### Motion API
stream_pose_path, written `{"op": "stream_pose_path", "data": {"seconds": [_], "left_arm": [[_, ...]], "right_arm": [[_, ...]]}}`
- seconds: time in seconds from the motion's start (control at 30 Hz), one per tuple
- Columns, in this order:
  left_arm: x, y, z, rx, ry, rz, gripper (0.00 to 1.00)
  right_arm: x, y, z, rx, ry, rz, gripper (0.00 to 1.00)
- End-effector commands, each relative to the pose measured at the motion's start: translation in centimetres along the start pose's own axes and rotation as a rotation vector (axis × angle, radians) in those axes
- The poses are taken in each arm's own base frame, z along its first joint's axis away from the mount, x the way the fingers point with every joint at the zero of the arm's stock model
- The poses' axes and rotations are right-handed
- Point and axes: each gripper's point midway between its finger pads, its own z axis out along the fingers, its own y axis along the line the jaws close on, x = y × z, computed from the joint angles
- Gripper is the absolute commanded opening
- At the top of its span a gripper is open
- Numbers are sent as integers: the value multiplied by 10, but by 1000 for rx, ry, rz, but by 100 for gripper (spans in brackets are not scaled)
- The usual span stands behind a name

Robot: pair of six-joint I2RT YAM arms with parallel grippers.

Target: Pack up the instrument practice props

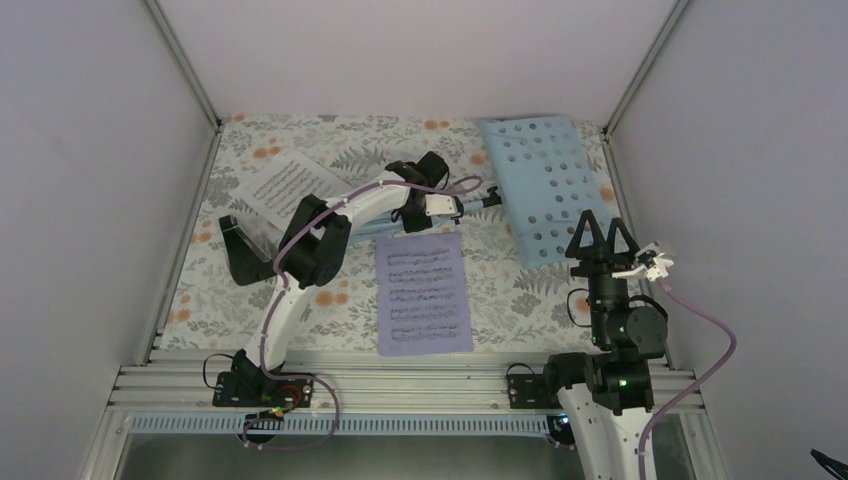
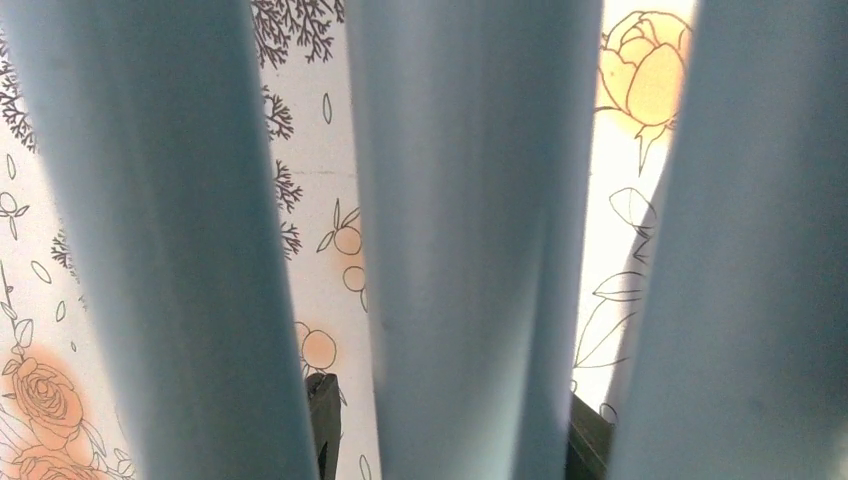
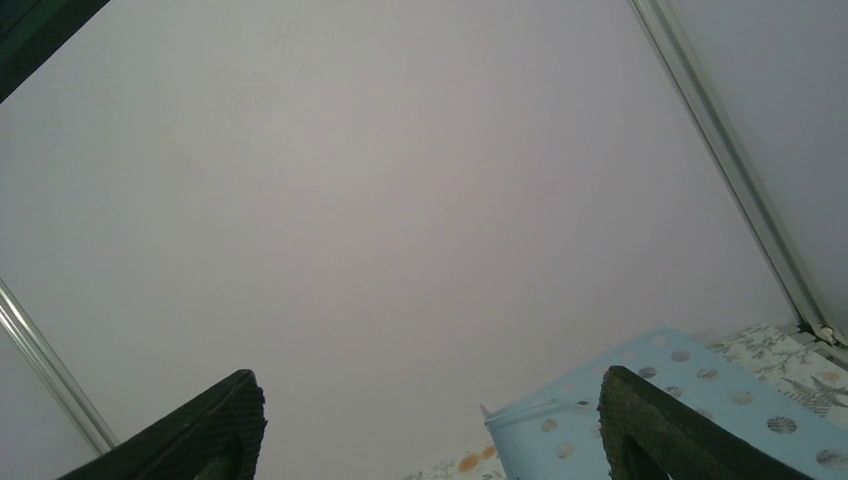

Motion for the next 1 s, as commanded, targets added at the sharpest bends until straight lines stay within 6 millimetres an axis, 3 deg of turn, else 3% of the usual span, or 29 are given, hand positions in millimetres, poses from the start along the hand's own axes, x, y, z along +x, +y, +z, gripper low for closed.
{"op": "stream_pose_path", "data": {"seconds": [0.0,0.13,0.3,0.47,0.5,0.6,0.67,0.73,0.87,0.9,0.97], "left_arm": [[-82,45,-67,-144,-342,-64,49],[-82,48,-68,-154,-342,-74,59],[-83,49,-70,-162,-347,-86,65],[-93,55,-96,-173,-419,-128,72],[-97,57,-106,-179,-451,-141,72],[-104,63,-144,-187,-556,-199,88],[-102,71,-176,-189,-641,-250,99],[-94,79,-208,-188,-726,-311,100],[-58,96,-270,-217,-877,-456,100],[-43,99,-292,-239,-919,-495,100],[-7,110,-316,-266,-974,-599,100]], "right_arm": [[5,-9,1,34,4,-17,79],[5,-9,1,37,4,-18,79],[6,-10,1,39,5,-20,79],[7,-5,4,9,10,-41,83],[7,-2,5,-4,15,-54,85],[12,4,14,-26,55,-106,90],[19,5,27,-19,118,-157,99],[31,4,40,-8,191,-197,100],[58,-1,69,7,339,-259,100],[66,-5,76,22,378,-266,100],[83,-15,91,57,447,-282,100]]}}
